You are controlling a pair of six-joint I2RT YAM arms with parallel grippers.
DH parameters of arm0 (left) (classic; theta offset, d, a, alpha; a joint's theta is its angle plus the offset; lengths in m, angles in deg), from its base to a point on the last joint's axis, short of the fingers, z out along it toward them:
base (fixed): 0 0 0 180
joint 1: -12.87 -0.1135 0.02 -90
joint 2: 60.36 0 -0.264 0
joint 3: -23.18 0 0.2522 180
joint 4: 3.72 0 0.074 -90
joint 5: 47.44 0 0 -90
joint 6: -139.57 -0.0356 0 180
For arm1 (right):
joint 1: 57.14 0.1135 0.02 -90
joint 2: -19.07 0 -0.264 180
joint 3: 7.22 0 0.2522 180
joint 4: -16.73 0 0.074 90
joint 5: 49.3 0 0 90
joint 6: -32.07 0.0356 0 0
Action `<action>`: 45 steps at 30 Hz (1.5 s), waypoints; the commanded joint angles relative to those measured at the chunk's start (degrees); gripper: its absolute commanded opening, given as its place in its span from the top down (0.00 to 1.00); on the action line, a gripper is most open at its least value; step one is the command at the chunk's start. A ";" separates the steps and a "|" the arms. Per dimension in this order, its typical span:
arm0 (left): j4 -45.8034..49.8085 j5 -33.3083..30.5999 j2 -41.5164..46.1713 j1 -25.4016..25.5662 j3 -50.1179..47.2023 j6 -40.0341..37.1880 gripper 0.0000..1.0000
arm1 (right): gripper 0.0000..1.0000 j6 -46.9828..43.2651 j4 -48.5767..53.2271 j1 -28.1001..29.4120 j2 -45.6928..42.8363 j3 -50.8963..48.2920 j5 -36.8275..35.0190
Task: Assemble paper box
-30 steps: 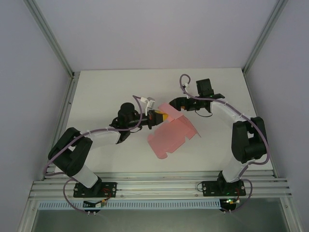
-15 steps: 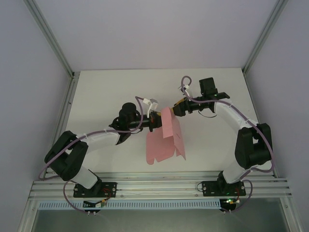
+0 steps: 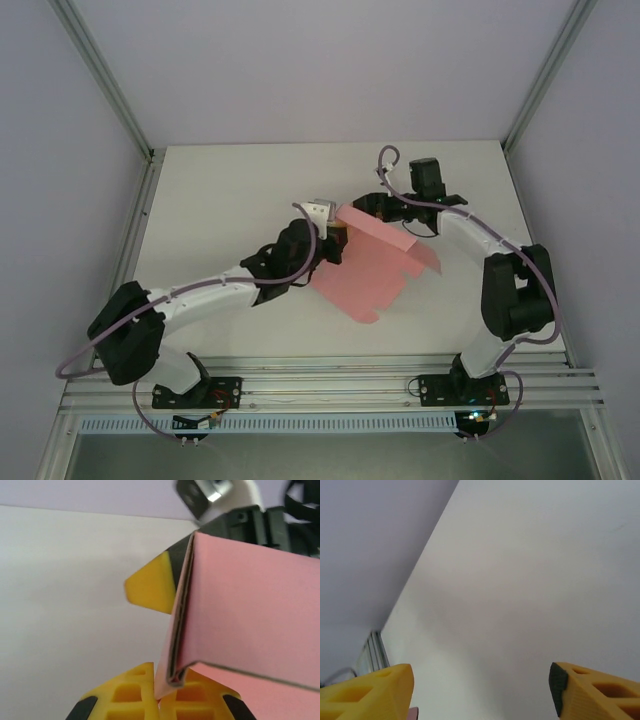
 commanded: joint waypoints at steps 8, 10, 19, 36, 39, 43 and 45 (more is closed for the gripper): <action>1.95 -26.05 -8.05 -1.97 9.27 5.79 1.00 | 0.31 18.80 -6.45 13.05 -1.48 -2.72 12.17; 2.22 -26.41 -7.73 -2.14 9.42 5.93 1.00 | 0.31 19.98 -8.33 13.00 -1.21 -3.04 13.12; 6.57 -27.88 -6.80 -2.51 10.44 8.38 1.00 | 0.33 25.90 -14.48 13.07 -1.04 -4.22 14.08; 1.06 10.85 8.24 -4.59 -8.04 -2.91 1.00 | 0.00 -7.37 24.89 0.48 -15.38 14.86 -27.73; 1.56 11.31 9.71 -5.45 -10.14 -3.41 1.00 | 0.00 -12.51 26.86 0.48 -21.63 12.77 -31.60; 1.49 11.40 11.71 -6.21 -12.43 -5.47 1.00 | 0.00 -23.84 31.39 0.50 -30.37 9.50 -28.70; 1.43 12.73 12.51 -6.60 -13.07 -6.77 1.00 | 0.00 -31.48 36.72 0.49 -34.00 8.90 -22.40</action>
